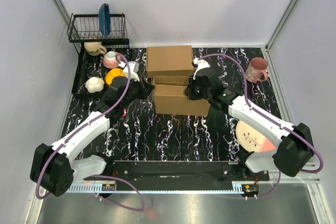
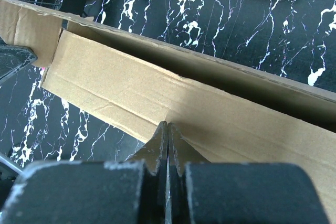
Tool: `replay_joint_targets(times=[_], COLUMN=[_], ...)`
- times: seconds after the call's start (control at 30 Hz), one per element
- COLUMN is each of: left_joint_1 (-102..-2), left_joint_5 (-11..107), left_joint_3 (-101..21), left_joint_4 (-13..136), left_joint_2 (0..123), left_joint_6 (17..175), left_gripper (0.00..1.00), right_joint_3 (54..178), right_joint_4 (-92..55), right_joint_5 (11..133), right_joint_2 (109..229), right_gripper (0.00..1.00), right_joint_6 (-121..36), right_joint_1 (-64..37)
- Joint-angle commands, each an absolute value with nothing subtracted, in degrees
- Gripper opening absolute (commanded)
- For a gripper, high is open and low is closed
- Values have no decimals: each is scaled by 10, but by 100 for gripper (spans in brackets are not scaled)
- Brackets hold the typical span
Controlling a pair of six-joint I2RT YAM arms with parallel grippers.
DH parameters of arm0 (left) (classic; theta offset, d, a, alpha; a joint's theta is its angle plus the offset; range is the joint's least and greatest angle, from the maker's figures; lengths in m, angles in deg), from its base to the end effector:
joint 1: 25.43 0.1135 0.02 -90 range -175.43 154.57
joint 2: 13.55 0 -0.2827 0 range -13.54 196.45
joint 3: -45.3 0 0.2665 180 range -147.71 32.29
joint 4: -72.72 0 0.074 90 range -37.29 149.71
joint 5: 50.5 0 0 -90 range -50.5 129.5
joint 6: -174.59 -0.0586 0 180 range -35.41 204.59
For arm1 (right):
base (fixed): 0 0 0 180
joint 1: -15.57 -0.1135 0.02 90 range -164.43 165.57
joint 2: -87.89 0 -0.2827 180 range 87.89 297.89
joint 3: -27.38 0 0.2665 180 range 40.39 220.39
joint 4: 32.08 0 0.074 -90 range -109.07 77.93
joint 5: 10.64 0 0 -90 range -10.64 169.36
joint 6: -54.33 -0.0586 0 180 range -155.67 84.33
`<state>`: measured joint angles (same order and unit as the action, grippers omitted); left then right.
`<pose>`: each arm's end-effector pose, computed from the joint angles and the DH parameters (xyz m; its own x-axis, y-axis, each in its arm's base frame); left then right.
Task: Fold the paper box
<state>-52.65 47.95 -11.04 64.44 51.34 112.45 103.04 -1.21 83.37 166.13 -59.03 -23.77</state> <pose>0.2538 -0.1403 0.2917 -0.4975 -0.2639 -0.8263 0.3903 0.7827 -0.4849 0.2649 0.2118 0.3053 -0.6242 -0.0002 -0.7813 -0.3701 0.8808 0.2954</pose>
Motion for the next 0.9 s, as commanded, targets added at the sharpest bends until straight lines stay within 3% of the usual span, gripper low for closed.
replay_joint_targets(times=[0.0,0.63,0.87], left_joint_1=[-539,-572,-574], left_joint_5=[468,378,365], left_joint_3=[-87,-51,-69], left_joint_4=[631,651,627], left_joint_2=[497,504,512], left_joint_6=[1079,1065,1061], left_gripper=[0,0,0], right_joint_3=[1011,1024,1079], right_joint_4=[38,51,95], right_joint_5=[856,850,858], right_joint_2=[1671,1648,1602], right_gripper=[0,1,22], right_joint_6=[-575,-579,-585], right_joint_1=[-241,-245,-246])
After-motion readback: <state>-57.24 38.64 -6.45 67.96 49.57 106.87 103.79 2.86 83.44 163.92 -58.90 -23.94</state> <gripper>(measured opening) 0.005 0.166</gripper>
